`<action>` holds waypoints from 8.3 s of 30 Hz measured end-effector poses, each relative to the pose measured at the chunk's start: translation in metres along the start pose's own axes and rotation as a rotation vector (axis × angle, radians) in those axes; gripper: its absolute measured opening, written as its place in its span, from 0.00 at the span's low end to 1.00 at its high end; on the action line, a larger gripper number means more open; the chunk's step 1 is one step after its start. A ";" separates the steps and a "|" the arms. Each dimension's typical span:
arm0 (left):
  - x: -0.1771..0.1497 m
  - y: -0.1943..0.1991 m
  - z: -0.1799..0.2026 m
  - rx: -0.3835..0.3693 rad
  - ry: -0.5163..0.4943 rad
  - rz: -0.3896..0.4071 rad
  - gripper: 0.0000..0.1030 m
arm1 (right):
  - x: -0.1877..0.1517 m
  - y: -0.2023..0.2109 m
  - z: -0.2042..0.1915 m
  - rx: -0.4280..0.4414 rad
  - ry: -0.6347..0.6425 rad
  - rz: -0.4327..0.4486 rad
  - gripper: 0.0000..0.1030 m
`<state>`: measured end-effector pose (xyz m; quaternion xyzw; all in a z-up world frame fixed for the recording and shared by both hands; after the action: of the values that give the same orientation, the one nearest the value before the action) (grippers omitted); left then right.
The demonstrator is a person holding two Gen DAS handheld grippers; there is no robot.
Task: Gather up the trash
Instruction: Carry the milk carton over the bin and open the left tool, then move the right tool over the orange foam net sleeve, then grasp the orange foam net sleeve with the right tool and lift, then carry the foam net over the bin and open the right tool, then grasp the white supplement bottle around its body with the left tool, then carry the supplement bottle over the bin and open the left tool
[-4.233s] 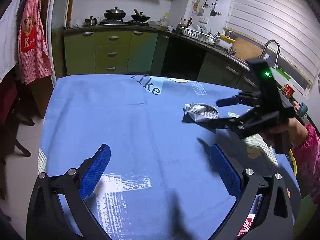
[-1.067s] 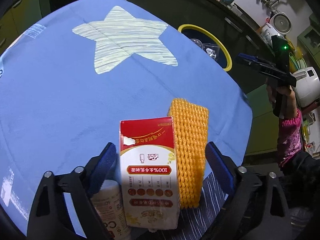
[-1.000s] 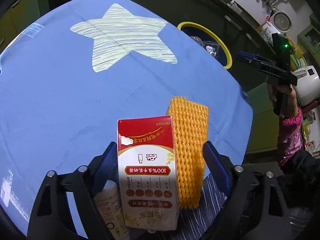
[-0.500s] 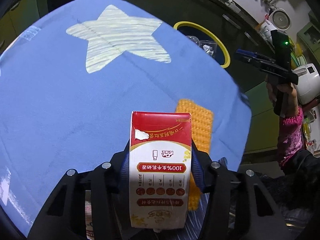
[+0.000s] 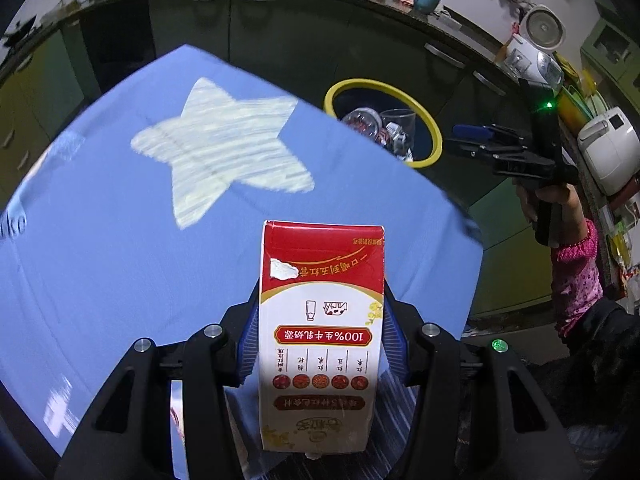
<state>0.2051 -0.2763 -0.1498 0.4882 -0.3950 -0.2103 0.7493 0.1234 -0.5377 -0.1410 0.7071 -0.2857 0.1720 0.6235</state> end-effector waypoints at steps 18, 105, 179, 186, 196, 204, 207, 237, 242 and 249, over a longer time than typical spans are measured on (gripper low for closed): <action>0.209 -0.123 0.143 -0.071 -0.272 -0.047 0.50 | -0.029 0.055 0.105 -0.117 -0.170 0.077 0.72; -0.142 0.129 -0.251 0.572 0.655 0.717 0.95 | -0.090 -0.036 -0.289 0.528 1.161 -0.580 0.75; -0.108 0.060 -0.081 0.401 0.203 0.378 0.95 | 0.015 0.027 -0.012 -0.027 -0.227 0.023 0.60; -0.117 0.027 -0.092 0.382 0.222 0.283 0.95 | 0.009 0.020 -0.024 -0.009 -0.209 -0.005 0.60; -0.120 0.005 -0.092 0.377 0.197 0.206 0.84 | 0.007 0.012 -0.026 0.003 -0.202 -0.022 0.61; -0.131 -0.006 -0.090 0.345 0.218 0.137 0.46 | 0.007 0.012 -0.028 0.010 -0.197 -0.024 0.62; -0.133 -0.005 -0.090 0.339 0.226 0.134 0.46 | 0.007 0.012 -0.029 0.015 -0.197 -0.022 0.62; 0.246 -0.155 0.121 -0.017 -0.244 0.068 0.45 | -0.050 0.043 0.145 -0.037 -0.504 0.070 0.62; 0.279 -0.222 0.104 0.018 -0.213 -0.016 0.45 | -0.058 0.036 0.161 -0.046 -0.530 0.061 0.62; 0.279 -0.267 0.100 0.045 -0.232 -0.090 0.55 | -0.061 0.029 0.168 -0.037 -0.547 0.047 0.62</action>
<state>0.3114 -0.6447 -0.2609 0.4947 -0.4613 -0.2897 0.6772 0.0390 -0.6928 -0.1824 0.7088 -0.4629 -0.0161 0.5321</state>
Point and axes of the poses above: each gripper's, at about its wrist camera, not at the fingertips, and y roughly against the way its jaws point, z to its right, x to its top, the point moved 9 cm from there along -y, roughly the way its jaws point, and after that the axes turned 2 degrees about y, right-handed, at the moved point
